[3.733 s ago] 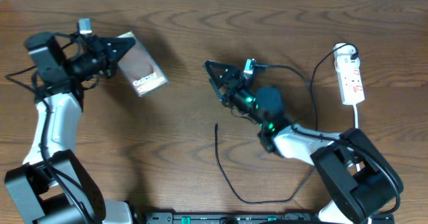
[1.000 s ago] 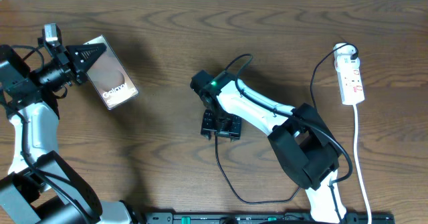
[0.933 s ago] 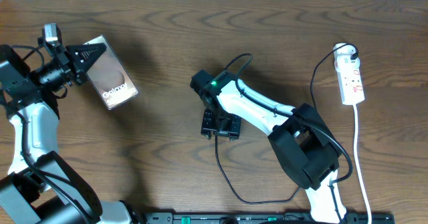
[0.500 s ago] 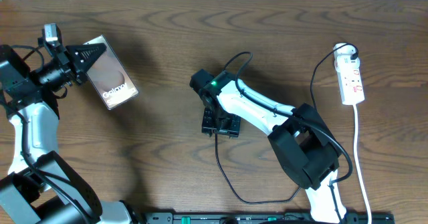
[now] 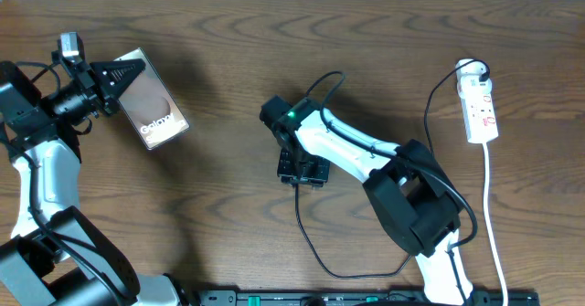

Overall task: Plug charger to phone and switch on socket
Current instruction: 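Close the right gripper on the charger cable plug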

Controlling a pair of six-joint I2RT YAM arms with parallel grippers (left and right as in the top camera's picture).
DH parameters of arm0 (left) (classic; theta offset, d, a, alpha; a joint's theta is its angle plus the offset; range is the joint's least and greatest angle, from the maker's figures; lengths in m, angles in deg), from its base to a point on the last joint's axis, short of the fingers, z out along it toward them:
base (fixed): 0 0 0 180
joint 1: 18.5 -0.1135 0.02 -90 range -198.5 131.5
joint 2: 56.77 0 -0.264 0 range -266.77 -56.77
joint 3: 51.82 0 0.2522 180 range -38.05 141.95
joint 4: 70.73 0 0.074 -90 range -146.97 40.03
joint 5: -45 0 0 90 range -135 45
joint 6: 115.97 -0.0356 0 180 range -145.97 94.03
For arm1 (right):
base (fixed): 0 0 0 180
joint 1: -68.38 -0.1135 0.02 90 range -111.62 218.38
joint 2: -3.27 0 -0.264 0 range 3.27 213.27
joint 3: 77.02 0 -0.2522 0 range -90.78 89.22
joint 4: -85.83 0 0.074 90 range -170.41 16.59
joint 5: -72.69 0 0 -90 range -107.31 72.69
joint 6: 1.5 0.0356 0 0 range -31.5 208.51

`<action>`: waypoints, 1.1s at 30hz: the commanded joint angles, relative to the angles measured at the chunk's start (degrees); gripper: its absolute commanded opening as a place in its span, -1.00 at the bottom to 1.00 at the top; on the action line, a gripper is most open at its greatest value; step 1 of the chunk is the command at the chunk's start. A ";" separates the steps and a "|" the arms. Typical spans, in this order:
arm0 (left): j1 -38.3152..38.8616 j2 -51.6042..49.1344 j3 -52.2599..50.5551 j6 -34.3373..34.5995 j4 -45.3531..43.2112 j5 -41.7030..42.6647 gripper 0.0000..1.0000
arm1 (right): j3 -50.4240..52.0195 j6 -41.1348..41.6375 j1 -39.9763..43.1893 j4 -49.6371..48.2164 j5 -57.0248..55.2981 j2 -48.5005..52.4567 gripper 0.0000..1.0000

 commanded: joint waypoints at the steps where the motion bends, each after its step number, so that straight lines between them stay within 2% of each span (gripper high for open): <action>1: -0.09 0.72 -0.31 -0.33 -0.33 1.75 -0.85 | -0.92 0.55 -0.24 0.04 -1.05 2.47 -0.18; 11: -0.09 0.72 -0.33 -1.38 -0.31 1.75 -0.85 | -0.92 1.55 -0.24 -0.26 -1.11 2.47 -0.28; 15: -0.09 0.72 -0.33 -1.38 -0.31 1.75 -0.85 | -0.92 2.29 -0.24 -0.74 -1.09 2.47 -0.41; 25: -0.09 0.72 -0.33 -1.38 -0.31 1.77 -0.85 | -0.92 3.58 -0.24 -1.68 -1.07 2.47 -0.45; 33: -0.09 0.72 -0.33 -1.38 -0.31 1.77 -0.85 | -0.92 4.22 -0.24 -1.68 -0.85 2.47 -0.71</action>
